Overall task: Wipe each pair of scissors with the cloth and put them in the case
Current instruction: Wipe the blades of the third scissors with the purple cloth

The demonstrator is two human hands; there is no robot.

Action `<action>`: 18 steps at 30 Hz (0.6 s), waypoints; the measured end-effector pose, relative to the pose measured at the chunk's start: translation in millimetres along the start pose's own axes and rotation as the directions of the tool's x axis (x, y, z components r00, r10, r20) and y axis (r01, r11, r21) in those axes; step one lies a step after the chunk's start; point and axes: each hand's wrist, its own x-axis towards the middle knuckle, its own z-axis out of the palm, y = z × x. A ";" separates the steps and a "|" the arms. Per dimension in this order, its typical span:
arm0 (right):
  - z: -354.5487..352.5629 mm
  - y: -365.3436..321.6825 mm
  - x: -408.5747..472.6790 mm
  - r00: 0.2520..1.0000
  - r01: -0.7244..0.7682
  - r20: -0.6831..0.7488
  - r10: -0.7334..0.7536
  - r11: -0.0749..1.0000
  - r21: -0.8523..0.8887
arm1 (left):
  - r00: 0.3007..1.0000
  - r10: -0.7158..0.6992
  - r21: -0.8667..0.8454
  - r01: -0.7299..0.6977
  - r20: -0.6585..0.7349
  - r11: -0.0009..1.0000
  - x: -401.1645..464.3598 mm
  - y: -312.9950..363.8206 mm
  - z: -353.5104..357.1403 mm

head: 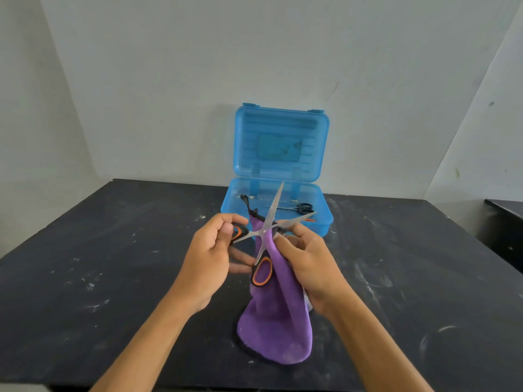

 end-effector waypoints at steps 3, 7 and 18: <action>-2.8 3.5 0.8 0.999 -0.011 0.037 0.016 0.993 -0.122 | 1.000 -0.003 0.011 0.003 0.005 1.000 -0.8 -2.2 -0.9; -5.2 7.6 -0.2 1.000 0.006 0.019 -0.005 0.996 -0.089 | 1.000 0.012 0.014 -0.013 0.010 1.000 -1.2 -6.7 -1.7; 3.0 16.3 -4.7 0.991 0.021 -0.136 -0.021 1.000 -0.001 | 0.994 -0.001 0.105 -0.011 0.112 0.994 -2.2 -6.8 -6.5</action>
